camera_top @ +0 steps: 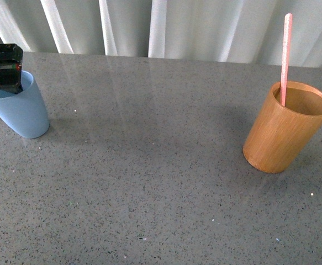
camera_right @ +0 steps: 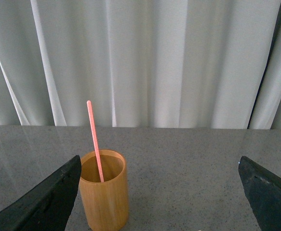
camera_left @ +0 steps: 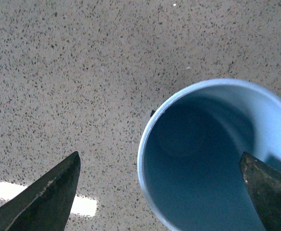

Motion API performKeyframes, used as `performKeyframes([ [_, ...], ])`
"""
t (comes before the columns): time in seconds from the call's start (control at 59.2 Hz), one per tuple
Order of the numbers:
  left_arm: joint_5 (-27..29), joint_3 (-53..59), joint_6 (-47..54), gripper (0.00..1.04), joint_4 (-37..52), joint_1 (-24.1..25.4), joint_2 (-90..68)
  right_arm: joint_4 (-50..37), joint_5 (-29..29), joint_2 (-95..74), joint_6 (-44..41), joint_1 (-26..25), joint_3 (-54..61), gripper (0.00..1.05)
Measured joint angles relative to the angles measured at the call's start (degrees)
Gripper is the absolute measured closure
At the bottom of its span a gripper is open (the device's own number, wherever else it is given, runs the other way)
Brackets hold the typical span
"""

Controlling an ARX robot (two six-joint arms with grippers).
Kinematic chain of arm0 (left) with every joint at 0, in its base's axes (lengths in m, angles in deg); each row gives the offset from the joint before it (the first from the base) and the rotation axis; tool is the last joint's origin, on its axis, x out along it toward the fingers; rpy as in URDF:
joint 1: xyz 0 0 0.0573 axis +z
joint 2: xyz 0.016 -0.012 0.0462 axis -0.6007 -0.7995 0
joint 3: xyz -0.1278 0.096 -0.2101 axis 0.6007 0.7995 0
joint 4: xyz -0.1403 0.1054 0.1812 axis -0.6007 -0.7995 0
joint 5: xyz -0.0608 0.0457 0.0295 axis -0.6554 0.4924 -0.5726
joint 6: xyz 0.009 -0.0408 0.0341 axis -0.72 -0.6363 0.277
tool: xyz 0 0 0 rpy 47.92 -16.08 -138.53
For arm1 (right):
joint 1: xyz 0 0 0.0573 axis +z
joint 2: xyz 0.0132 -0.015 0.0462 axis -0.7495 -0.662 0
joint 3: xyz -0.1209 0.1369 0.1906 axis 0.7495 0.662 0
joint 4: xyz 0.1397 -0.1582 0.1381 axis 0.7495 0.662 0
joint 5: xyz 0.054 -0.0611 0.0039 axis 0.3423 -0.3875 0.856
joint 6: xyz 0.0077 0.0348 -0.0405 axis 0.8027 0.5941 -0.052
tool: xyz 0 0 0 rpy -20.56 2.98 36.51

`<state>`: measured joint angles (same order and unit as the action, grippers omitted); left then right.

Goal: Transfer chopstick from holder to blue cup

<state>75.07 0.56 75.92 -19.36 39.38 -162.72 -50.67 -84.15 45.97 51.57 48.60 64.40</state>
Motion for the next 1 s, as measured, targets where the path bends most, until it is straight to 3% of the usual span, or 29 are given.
performKeyframes([
  [0.068, -0.04, -0.83, 0.15, 0.07, -0.37, -0.42, -0.50, 0.00, 0.00, 0.00, 0.00, 0.00, 0.00, 0.10],
  [0.152, 0.33, -1.75, 0.28, 0.19, -0.76, -1.14, -1.25, 0.00, 0.00, 0.00, 0.00, 0.00, 0.00, 0.10],
  [0.287, 1.05, -3.61, 1.84, 0.51, -3.04, -2.69, -3.04, 0.00, 0.00, 0.00, 0.00, 0.00, 0.00, 0.10],
  [0.625, 1.18, -6.08, 6.78, 1.01, -6.80, -3.32, -4.26, 0.00, 0.00, 0.00, 0.00, 0.00, 0.00, 0.10],
  [0.828, 0.61, -6.71, 11.54, 1.01, -9.66, -3.48, -2.80, 0.00, -0.02, 0.00, 0.00, 0.00, 0.00, 0.10],
  [0.997, -4.02, -6.71, 15.74, 1.01, -15.08, -6.38, 3.80, 0.00, 0.00, 0.00, 0.00, 0.00, 0.00, 0.10],
])
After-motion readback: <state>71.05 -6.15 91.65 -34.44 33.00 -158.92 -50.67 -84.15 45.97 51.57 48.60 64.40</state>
